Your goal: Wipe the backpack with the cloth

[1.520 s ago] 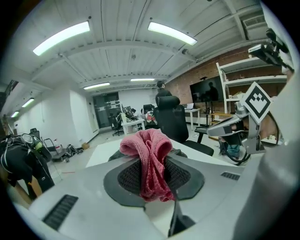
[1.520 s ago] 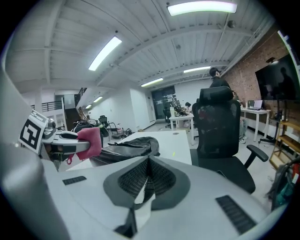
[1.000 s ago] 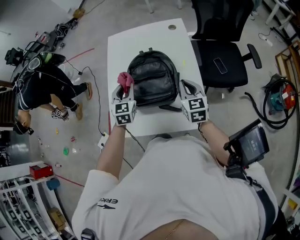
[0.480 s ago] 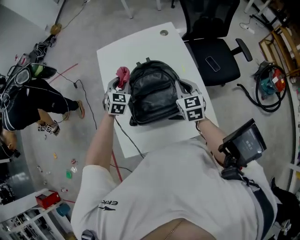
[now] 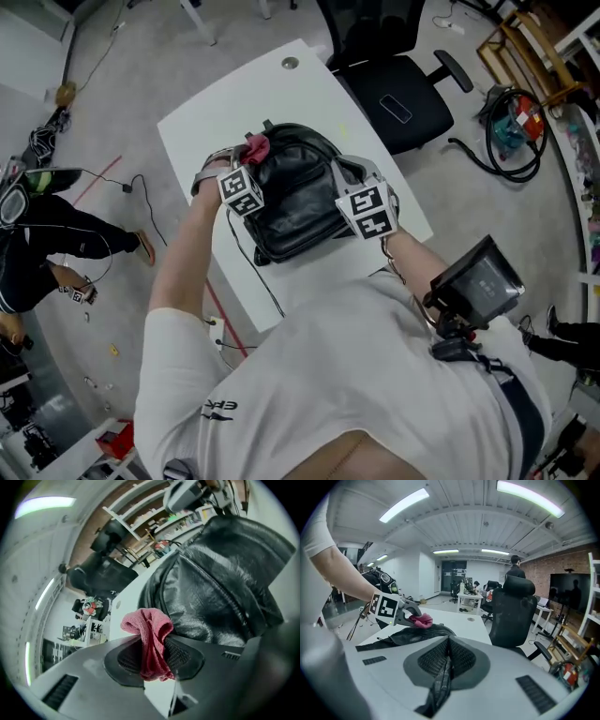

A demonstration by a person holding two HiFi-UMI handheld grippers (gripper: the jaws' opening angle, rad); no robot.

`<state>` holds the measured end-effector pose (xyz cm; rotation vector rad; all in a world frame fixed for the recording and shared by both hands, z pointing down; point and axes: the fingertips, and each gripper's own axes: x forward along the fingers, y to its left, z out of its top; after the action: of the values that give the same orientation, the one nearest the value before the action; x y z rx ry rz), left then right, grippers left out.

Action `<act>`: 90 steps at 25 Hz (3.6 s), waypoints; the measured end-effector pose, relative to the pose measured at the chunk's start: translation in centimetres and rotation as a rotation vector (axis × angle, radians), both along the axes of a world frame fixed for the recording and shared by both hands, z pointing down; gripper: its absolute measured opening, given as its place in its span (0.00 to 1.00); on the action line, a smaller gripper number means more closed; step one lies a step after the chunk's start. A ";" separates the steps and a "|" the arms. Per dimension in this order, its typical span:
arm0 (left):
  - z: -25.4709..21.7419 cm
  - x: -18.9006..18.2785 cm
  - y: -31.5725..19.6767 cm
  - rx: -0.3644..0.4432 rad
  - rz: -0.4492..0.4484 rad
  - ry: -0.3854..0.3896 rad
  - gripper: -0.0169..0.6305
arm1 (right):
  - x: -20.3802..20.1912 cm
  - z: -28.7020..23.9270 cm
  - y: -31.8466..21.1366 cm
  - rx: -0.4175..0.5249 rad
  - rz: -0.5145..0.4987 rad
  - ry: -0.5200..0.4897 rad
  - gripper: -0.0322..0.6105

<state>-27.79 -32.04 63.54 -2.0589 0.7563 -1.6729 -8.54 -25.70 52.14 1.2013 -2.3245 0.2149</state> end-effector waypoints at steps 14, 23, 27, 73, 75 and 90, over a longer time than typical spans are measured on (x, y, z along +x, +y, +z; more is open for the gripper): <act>3.9 -1.8 2.0 -0.181 0.137 -0.291 0.19 | 0.5 -0.2 0.2 -0.011 0.025 -0.020 0.05; 3.2 -4.9 6.2 -0.213 -0.058 -0.119 0.19 | -0.7 0.2 0.5 -0.015 -0.023 -0.026 0.05; 3.0 -6.1 8.3 -0.233 -0.200 0.016 0.19 | -1.3 0.2 0.8 -0.017 -0.049 -0.027 0.05; -1.9 -3.8 22.6 -0.454 -0.419 0.696 0.19 | -4.7 -0.3 3.1 -0.009 -0.193 -0.055 0.05; -2.7 -5.0 19.2 -0.356 -0.432 0.674 0.19 | -4.3 -0.1 3.3 -0.015 -0.177 -0.054 0.05; 2.0 -1.7 -0.3 -0.207 -0.139 0.152 0.19 | -0.5 -0.6 1.0 -0.018 0.012 -0.021 0.05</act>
<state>-29.48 -32.36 65.59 -2.3465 0.8215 -1.7485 -9.05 -24.66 51.56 1.2099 -2.3292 0.2533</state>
